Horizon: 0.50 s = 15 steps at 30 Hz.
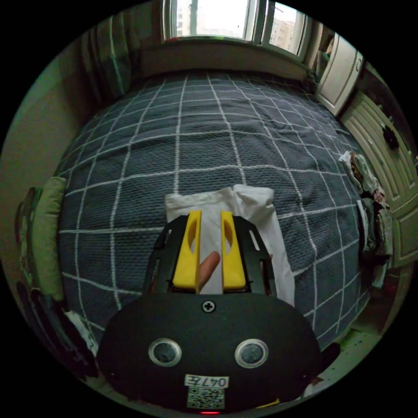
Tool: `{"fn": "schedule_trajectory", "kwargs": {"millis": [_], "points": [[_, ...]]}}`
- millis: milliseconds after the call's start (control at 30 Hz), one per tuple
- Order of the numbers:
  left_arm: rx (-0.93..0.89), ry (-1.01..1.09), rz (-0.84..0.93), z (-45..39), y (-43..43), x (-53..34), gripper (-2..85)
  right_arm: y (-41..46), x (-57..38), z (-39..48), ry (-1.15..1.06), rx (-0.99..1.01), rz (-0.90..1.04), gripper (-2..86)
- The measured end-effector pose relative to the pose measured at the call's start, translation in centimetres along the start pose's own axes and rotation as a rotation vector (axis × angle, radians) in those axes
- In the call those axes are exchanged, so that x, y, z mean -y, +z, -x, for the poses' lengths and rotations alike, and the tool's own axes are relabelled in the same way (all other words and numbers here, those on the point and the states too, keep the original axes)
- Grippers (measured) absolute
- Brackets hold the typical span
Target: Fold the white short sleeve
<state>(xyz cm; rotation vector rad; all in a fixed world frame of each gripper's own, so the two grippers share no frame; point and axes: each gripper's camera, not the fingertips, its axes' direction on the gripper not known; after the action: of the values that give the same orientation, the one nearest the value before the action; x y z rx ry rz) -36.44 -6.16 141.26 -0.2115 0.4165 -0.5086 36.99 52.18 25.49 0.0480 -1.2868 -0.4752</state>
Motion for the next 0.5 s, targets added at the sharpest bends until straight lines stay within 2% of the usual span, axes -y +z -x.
{"fn": "schedule_trajectory", "kwargs": {"millis": [67,100,167,233,267,400,500], "points": [[-0.036,0.09,0.016,0.3,-3.2,-4.7,7.7,0.1,-0.2,1.3,-0.082,0.045,-0.067,3.0],[-0.077,0.115,0.023,0.3,-4.0,-6.3,8.0,-0.3,-0.5,1.6,-0.108,0.0,-0.107,2.6],[-0.296,0.235,0.045,-0.3,-7.3,-13.7,10.0,-1.4,-1.2,0.9,-0.04,-0.213,-0.158,2.7],[-0.398,0.324,0.057,-1.3,-9.6,-20.3,10.7,-2.9,-2.1,-2.0,0.117,-0.458,-0.167,3.6],[-0.425,0.368,0.056,-2.0,-11.0,-24.9,10.8,-3.1,-2.3,-2.9,0.156,-0.488,-0.158,3.8],[-0.357,0.484,-0.012,-4.6,-14.7,-37.9,11.0,-1.9,-1.9,-7.8,0.261,-0.556,-0.015,3.4],[-0.073,0.624,-0.088,-7.7,-16.5,-46.3,10.8,0.4,0.0,-11.0,0.241,-0.55,0.11,2.8]]}}
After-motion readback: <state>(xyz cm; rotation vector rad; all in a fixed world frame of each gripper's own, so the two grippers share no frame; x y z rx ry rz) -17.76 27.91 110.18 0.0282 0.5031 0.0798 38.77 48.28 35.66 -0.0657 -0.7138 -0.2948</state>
